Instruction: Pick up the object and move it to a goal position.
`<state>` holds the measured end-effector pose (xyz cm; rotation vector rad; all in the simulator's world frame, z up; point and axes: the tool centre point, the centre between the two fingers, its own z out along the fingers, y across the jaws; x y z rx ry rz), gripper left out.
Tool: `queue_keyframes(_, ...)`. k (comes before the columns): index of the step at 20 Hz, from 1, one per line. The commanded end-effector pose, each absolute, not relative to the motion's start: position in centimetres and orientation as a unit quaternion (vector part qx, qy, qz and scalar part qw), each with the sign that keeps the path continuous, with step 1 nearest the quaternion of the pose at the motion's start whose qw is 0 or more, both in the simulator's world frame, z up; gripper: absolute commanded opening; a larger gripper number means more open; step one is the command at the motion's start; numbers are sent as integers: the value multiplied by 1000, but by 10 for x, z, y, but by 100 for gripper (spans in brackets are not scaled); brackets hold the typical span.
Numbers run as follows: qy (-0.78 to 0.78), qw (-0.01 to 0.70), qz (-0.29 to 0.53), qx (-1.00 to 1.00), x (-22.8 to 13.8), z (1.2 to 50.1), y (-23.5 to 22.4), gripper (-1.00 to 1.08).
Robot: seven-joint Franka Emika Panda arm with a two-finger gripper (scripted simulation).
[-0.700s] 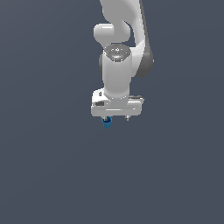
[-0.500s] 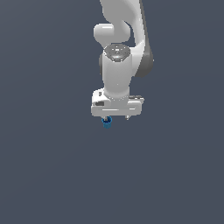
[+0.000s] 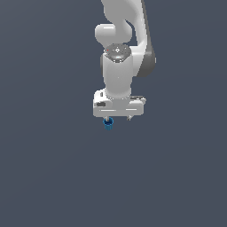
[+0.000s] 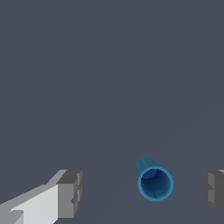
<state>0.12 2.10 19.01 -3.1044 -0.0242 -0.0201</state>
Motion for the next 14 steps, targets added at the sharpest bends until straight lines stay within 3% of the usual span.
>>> queue_keyframes(1, -4, 18, -6, -1000, 1, 189, 21, 100)
queue_keyframes(14, 97, 15, -3, -995, -17, 157, 7, 100)
